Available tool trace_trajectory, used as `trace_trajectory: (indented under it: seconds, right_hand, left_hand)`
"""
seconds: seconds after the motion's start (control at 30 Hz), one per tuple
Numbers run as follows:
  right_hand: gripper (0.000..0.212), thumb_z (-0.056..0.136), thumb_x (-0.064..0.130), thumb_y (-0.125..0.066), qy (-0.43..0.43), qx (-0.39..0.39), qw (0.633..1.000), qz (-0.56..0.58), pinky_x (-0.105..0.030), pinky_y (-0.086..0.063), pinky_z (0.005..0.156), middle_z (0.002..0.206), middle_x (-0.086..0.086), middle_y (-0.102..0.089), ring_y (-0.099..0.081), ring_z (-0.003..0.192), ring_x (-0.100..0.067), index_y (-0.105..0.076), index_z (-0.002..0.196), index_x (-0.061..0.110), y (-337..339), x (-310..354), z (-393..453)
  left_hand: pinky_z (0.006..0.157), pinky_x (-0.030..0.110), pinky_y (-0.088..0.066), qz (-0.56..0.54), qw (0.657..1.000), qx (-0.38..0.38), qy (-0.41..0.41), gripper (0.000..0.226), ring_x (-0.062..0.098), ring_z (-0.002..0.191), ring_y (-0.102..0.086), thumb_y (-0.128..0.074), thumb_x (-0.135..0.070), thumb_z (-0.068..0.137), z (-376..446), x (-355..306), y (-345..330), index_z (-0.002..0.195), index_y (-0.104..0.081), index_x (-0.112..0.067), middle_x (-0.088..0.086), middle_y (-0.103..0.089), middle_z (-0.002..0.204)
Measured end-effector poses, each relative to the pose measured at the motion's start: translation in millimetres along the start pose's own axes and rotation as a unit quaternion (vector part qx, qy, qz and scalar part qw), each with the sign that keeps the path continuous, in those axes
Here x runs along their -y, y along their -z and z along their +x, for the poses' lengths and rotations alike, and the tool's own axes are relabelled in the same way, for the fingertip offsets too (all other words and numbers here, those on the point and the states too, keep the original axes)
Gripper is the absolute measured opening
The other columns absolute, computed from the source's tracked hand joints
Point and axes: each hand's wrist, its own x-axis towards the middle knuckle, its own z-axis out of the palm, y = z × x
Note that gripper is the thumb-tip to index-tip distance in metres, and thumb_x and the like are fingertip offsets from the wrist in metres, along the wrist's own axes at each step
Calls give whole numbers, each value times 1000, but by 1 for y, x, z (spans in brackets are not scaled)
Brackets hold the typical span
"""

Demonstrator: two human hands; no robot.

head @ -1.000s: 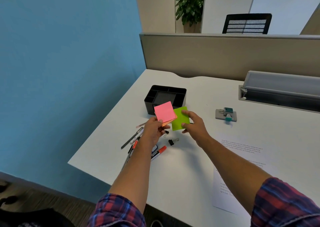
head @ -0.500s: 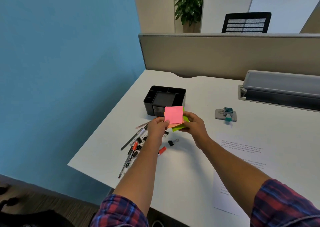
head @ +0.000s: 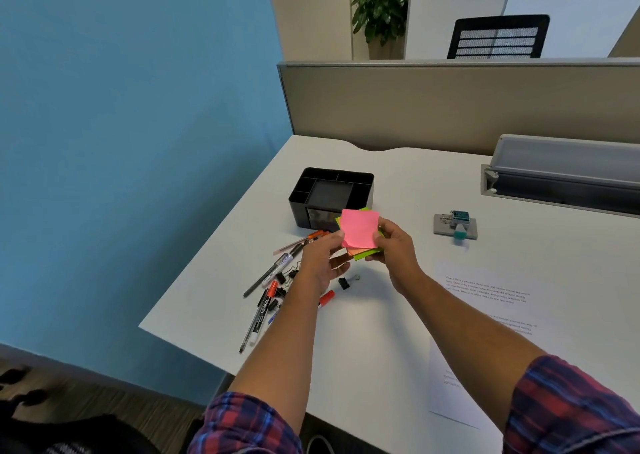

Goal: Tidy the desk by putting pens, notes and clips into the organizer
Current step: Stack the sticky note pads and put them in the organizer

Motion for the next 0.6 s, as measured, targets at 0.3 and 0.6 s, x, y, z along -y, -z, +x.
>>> trace_trajectory:
  seconds: [0.3,0.6]
  right_hand:
    - [26,100,24,-58,76,-38,996,-22,-28,-59,61,117,-5,-66,-66,100,-27,-63,124,17,0,3,3]
    - [35,97,45,-53,115,-13,983,-139,-22,-50,54,103,-5,-65,-65,94,-28,-60,105,12,5,7,11]
  left_hand:
    - [77,38,-56,-36,999,10,-38,9,28,96,-67,-62,-19,99,-1,0,-3,104,-67,-15,8,-70,105]
    - [88,45,-57,36,996,-3,-84,10,23,86,-70,-65,-21,97,2,-7,-2,95,-74,-18,1,-77,85]
